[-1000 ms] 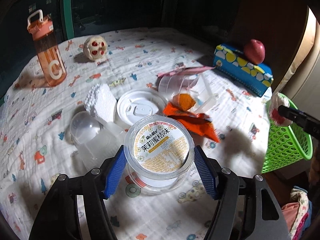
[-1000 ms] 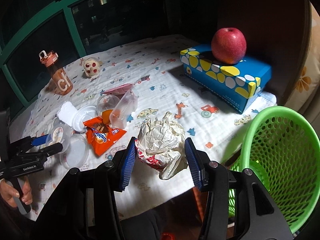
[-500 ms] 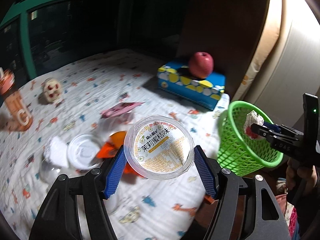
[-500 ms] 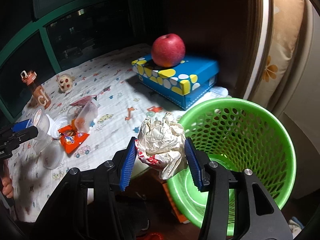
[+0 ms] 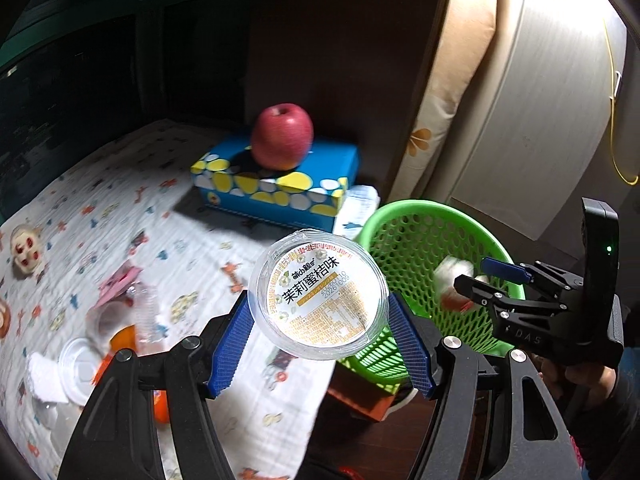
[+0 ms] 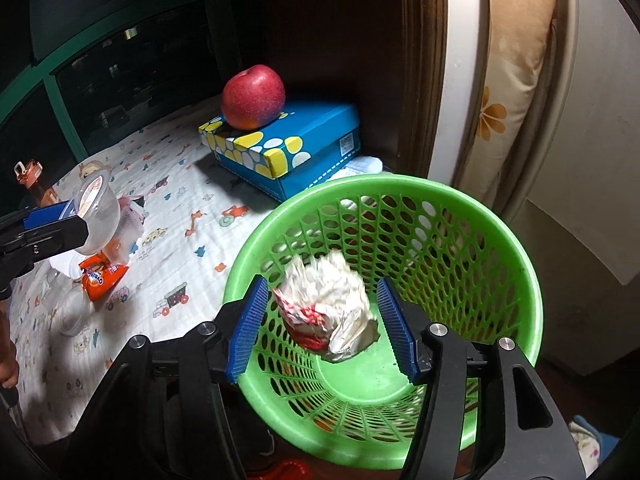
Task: Collect trash
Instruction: 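Carry the paper ball and clear lid to the green basket and release both, then move both grippers back over the table toward the clear plastic box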
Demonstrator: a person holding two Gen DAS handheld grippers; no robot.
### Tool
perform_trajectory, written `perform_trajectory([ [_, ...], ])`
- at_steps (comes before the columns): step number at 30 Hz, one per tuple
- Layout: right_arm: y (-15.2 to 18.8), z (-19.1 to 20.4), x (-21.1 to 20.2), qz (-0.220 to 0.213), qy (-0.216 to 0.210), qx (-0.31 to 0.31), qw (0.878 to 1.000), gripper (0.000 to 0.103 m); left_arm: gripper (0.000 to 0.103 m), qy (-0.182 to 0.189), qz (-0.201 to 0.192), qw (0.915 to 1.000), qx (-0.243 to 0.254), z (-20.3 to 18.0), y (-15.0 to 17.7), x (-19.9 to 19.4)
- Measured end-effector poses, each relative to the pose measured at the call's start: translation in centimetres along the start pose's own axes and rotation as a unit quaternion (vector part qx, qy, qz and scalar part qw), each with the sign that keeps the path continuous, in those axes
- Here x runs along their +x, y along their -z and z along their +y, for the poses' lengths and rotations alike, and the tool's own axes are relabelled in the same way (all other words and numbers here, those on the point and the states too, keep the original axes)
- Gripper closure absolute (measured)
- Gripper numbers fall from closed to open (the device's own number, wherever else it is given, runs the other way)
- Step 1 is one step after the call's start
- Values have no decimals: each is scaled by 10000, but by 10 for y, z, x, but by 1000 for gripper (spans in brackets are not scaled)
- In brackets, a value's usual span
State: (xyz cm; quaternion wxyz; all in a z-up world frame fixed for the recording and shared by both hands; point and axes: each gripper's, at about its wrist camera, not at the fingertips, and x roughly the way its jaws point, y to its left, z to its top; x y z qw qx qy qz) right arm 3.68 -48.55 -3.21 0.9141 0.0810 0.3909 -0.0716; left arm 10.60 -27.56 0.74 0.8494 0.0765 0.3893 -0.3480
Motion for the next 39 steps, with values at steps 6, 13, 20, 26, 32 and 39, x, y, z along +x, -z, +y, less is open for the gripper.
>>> perform_trajectory([
  [6,4,-21,-8,-54,66,112,9999,37,38,147,131,9996,190,-29,-9,23],
  [13,10,-38,-20,-138,142,212,9996,33,38,320,314,9985,327,-55,-16,51],
  [20,15,-51,-33,-275,199,347,9988,33,38,494,470,9966,470,-82,-19,74],
  [26,22,-55,-42,-285,261,368,9986,33,25,599,500,9957,493,-91,-14,82],
  [32,24,-43,-46,-307,133,321,9989,33,25,432,432,9973,396,-76,-6,63],
  [39,20,-6,-38,-314,-161,110,9993,29,25,-51,215,9997,52,-29,7,20],
])
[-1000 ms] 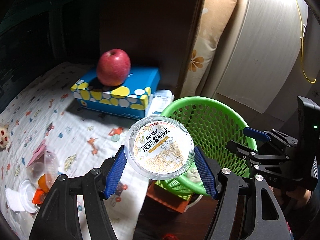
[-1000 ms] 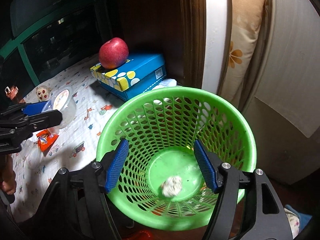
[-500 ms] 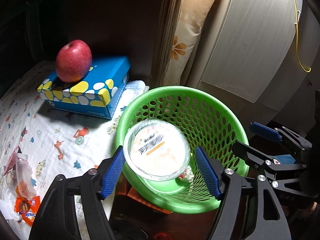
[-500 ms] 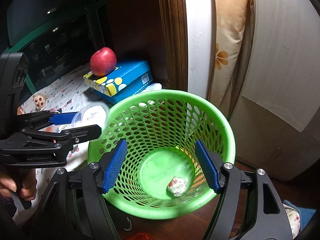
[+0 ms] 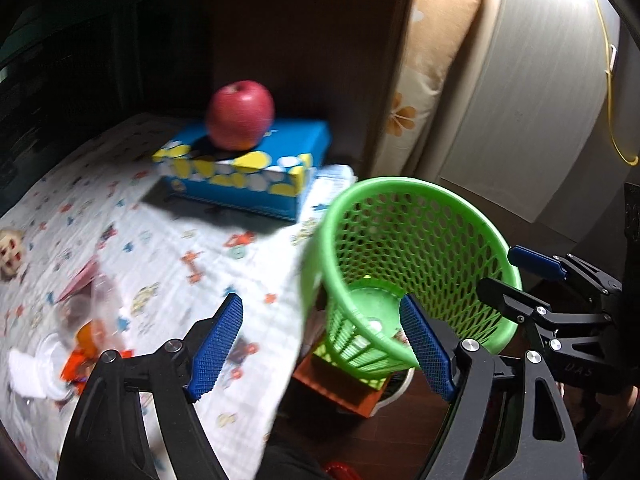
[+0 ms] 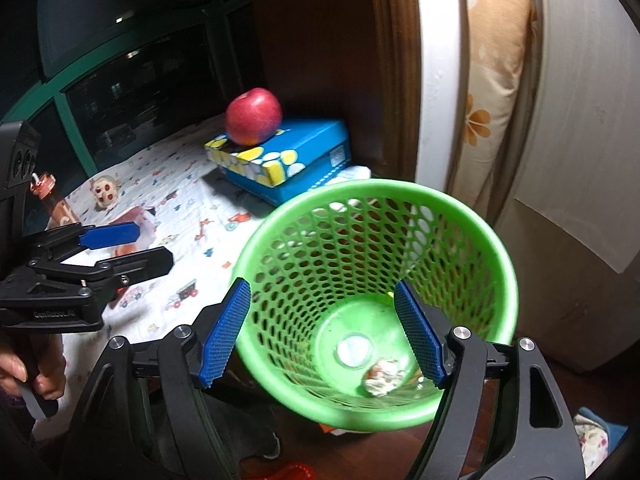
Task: Collect trash
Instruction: 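Move both grippers back over the table toward the clear plastic box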
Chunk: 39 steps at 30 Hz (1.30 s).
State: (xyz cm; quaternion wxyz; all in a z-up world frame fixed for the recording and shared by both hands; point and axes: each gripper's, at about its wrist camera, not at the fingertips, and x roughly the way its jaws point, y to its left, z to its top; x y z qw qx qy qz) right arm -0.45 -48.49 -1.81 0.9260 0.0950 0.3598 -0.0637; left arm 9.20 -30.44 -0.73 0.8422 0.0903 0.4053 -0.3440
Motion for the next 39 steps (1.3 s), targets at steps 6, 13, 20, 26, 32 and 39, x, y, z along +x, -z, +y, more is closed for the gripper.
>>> perform_trajectory([
  [6,-5,40,9,16,-279,-228,9994,29,25,-514,-98,9976,-455,56,26,-34],
  [13,-8,88,25,124,-622,-505,9967,28,25,-1161,-140,9864,-1159,131,66,-70],
  [20,-9,134,34,167,-918,-766,9927,27,22,-1820,-117,9657,-1848,202,107,-97],
  [26,-8,167,42,239,-1141,-944,9887,27,21,-2111,103,9492,-2330,256,145,-101],
  [32,-4,193,50,358,-1328,-1077,9846,27,21,-1991,298,9463,-2529,290,173,-92],
  [39,4,216,59,521,-1458,-1212,9805,27,21,-1695,301,9528,-2501,313,186,-80],
])
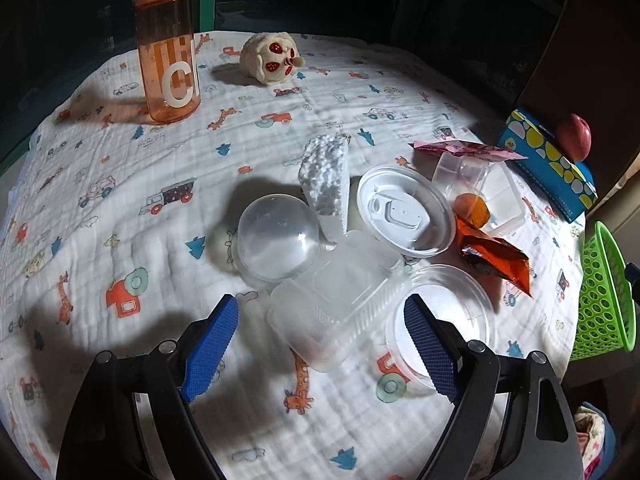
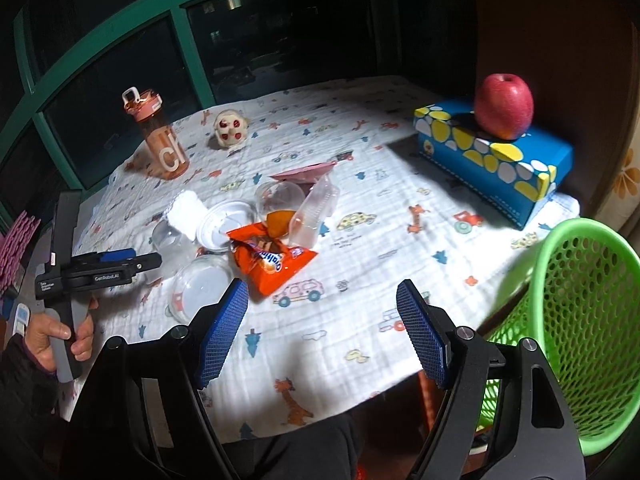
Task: Collect trash
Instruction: 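Move both grippers back over the table toward the clear plastic box, then grasp the clear plastic box with the left gripper while the right gripper grasps the clear round lid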
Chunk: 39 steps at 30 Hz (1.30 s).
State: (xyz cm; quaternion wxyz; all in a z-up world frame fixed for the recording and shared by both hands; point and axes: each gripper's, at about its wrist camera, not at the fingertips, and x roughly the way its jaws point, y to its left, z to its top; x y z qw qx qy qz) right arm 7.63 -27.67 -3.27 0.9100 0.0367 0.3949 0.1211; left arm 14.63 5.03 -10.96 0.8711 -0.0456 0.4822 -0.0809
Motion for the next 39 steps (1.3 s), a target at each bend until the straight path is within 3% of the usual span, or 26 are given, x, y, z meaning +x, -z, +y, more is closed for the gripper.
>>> perform_trajectory([
  [5,1,12,10,120,-69,-61,9999,27,23,175,-43,9997,167,3,0,7],
  [15,2,33,28,318,-186,-177,9992,27,39,567,-87,9977,353,5,0,16],
  [22,4,45,40,452,-273,-271,9982,27,43,502,-150,9977,421,5,2,16],
  [39,21,102,99,952,-855,-696,9893,25,46,434,-633,9970,-55,24,1,-48],
])
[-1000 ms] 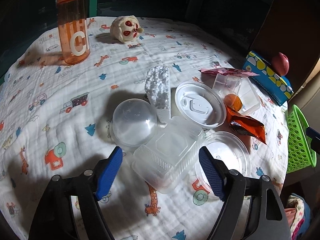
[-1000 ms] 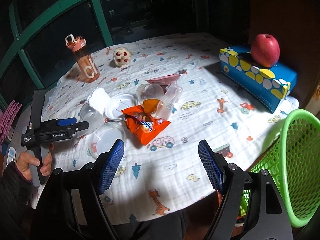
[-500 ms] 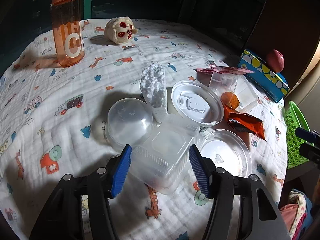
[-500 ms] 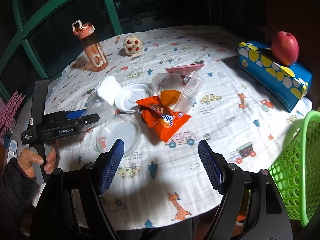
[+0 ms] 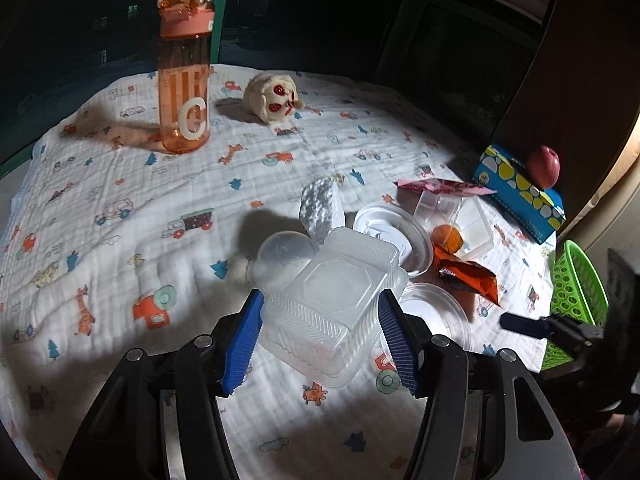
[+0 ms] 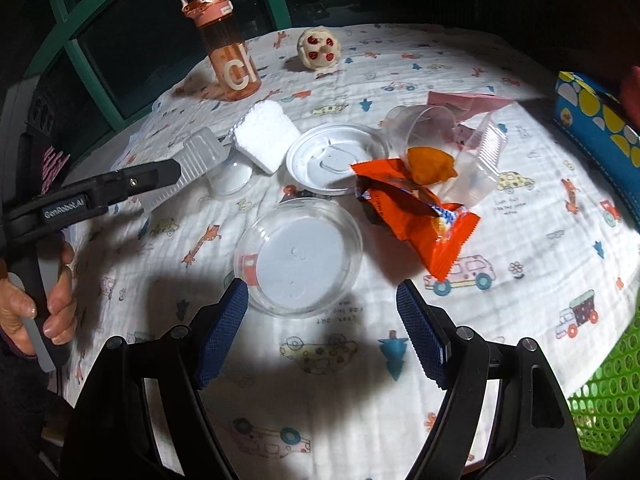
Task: Collect trash
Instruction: 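Grasp the clear plastic box with the left gripper while the right gripper grasps the clear round lid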
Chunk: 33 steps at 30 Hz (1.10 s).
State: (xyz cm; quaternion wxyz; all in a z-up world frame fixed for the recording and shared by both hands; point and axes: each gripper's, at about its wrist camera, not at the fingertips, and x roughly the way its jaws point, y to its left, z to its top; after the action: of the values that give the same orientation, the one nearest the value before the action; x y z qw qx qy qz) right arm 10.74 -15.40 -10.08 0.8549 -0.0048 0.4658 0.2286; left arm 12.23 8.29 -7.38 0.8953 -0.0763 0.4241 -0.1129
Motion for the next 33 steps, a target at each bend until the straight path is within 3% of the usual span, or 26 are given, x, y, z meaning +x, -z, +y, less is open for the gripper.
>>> perform_trajectory([
  [2,-1,6,8,18,-43,-49,10000,16,46,-30,-45,10000,7,0,-2,-6],
  [7,-6,16,26,90,40,-194,9998,12,46,-39,-95,9999,-49,1,-3,-13],
  [21,-9,28,61,247,429,-423,9979,10,46,0,-97,9999,-116,2,-2,-17],
  [33,-6,22,44,152,373,-281,9988,12,48,70,-134,9998,-86,-7,-3,-22],
])
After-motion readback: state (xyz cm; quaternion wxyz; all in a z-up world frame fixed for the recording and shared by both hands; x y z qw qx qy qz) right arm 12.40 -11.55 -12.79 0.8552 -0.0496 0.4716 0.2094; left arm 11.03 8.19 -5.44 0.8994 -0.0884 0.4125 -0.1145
